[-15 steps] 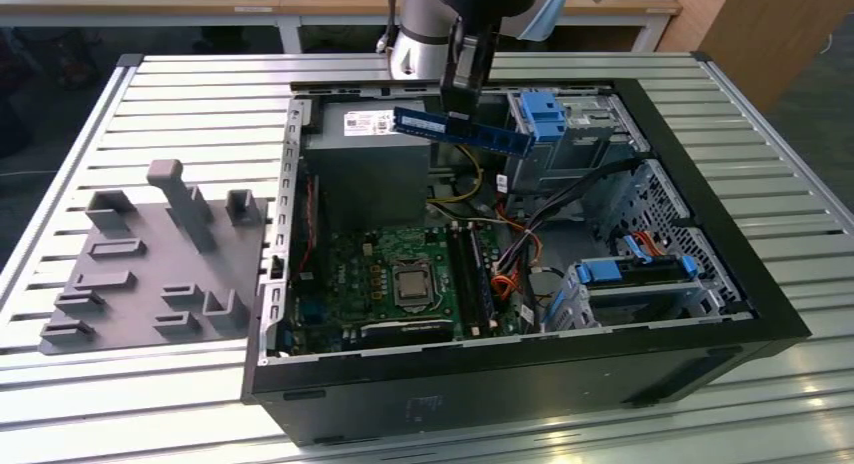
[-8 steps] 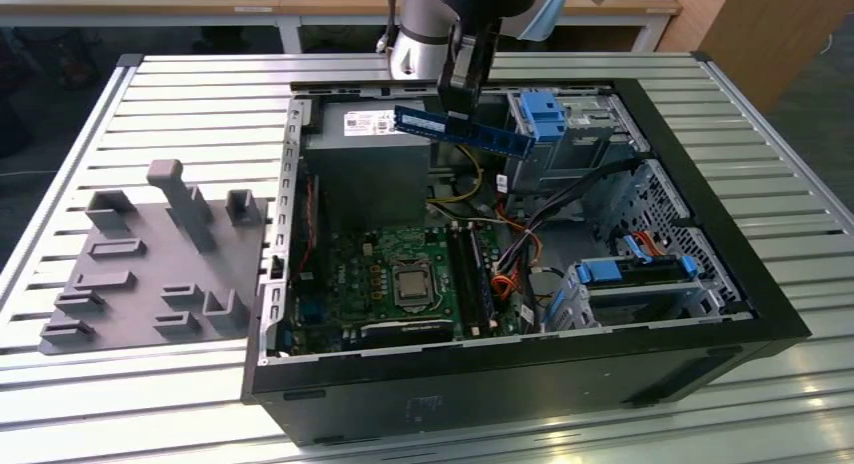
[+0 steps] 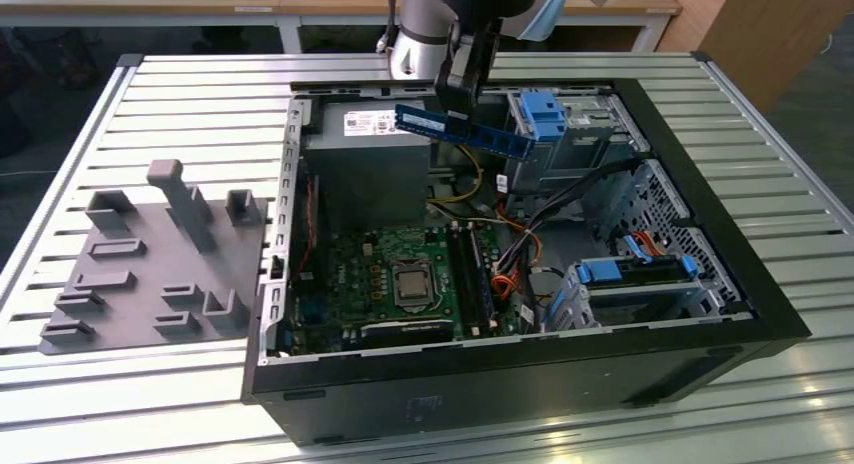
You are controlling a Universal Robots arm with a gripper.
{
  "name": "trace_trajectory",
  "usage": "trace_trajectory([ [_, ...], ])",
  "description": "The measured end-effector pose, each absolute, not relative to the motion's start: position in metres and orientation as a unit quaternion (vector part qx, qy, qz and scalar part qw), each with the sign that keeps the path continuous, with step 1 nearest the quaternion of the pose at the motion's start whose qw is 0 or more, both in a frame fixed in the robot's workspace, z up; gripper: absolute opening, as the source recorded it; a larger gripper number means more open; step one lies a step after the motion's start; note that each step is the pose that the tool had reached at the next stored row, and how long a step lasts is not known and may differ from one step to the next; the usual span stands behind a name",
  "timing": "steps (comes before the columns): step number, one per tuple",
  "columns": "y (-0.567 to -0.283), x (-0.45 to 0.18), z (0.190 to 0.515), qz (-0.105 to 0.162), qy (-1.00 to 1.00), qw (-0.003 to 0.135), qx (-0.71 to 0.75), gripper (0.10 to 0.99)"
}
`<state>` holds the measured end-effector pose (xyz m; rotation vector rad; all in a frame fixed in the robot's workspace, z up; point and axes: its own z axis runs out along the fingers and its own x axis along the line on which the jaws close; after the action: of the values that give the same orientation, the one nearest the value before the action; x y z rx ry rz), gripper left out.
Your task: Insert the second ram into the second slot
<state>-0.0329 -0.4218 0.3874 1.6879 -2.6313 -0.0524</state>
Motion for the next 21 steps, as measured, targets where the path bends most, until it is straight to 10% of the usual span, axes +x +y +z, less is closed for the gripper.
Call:
trace_trajectory([
  [21,-0.4218,-0.0329,0.3874,-0.017,-0.866,0.007,0.499,0.137],
])
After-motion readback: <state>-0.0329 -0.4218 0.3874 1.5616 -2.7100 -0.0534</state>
